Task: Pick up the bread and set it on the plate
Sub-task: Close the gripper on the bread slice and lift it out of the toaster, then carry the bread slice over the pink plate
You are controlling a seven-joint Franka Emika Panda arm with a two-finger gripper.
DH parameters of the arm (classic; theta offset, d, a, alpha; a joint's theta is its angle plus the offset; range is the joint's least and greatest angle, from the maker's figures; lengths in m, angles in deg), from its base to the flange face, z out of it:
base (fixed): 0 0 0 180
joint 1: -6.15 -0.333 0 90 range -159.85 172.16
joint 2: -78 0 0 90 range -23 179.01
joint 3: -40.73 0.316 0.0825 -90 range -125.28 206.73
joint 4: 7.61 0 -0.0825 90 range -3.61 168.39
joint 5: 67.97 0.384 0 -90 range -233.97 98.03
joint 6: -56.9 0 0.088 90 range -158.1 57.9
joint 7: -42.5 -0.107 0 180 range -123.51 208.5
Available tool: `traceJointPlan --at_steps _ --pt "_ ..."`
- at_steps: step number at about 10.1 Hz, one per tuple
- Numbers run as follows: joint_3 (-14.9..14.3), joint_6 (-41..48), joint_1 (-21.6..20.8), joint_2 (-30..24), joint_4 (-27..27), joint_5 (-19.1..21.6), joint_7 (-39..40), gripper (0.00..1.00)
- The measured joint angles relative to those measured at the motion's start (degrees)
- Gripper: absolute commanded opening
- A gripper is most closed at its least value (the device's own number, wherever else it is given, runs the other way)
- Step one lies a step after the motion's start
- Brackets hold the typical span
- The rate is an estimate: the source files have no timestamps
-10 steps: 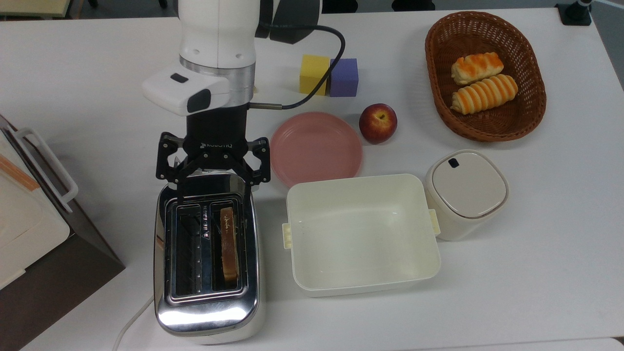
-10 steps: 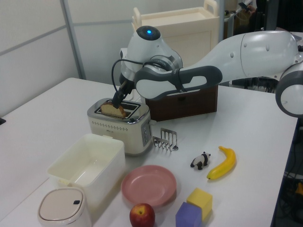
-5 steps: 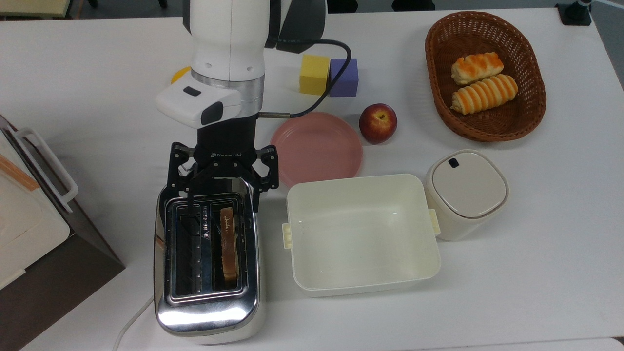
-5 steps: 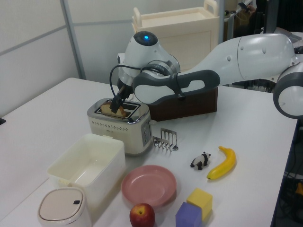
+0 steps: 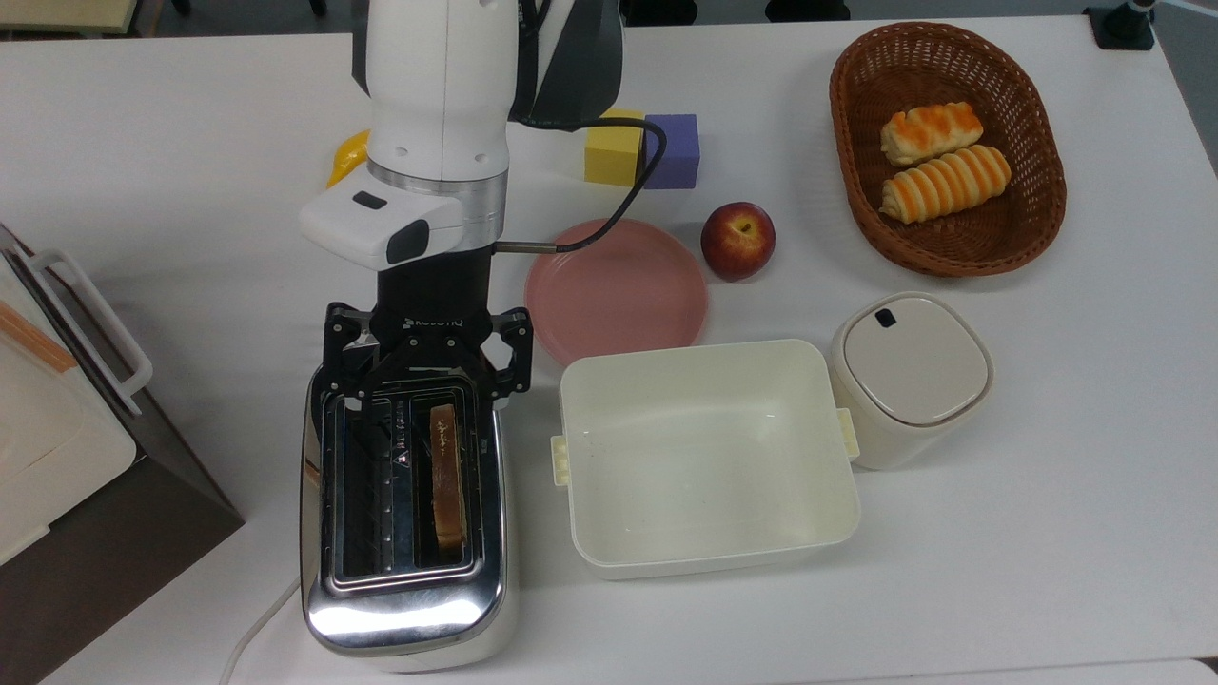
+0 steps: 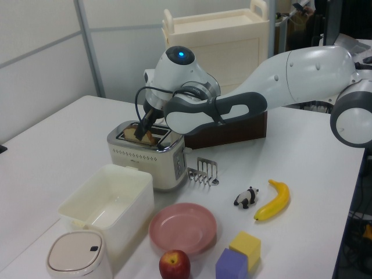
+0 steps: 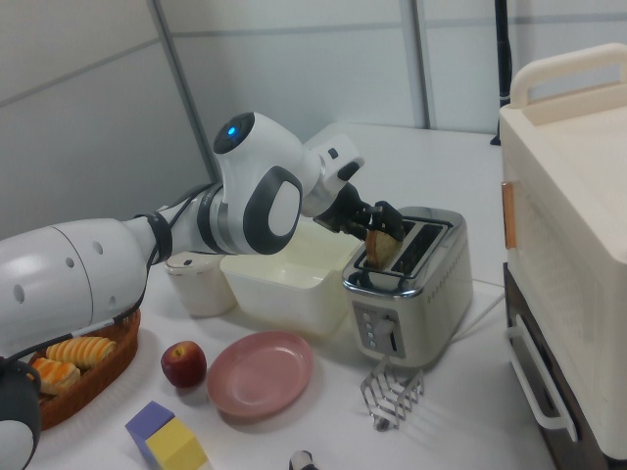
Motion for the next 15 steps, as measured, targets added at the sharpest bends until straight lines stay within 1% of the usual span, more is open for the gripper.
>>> traceJointPlan --at_steps 3,5,8,10,13,14,15 --pt "0.00 0.00 0.04 0.12 0.01 -1.00 0.00 0.00" --pt "0.00 0.00 0.04 0.22 0.00 -2.53 0.00 0.00" --pt "0.02 -0.02 0.04 -0.36 -0.18 -2.53 -0.16 0.00" --pt "0.06 0.25 0.04 -3.08 0.06 -2.53 -1.91 0.00" --pt "1.31 9.67 0.03 -9.65 0.12 -2.32 -4.76 0.00" --pt "1.36 12.70 0.04 -12.48 0.13 0.05 -4.98 0.00" --pt "1.41 17.41 0.04 -15.64 0.18 1.41 -4.98 0.00"
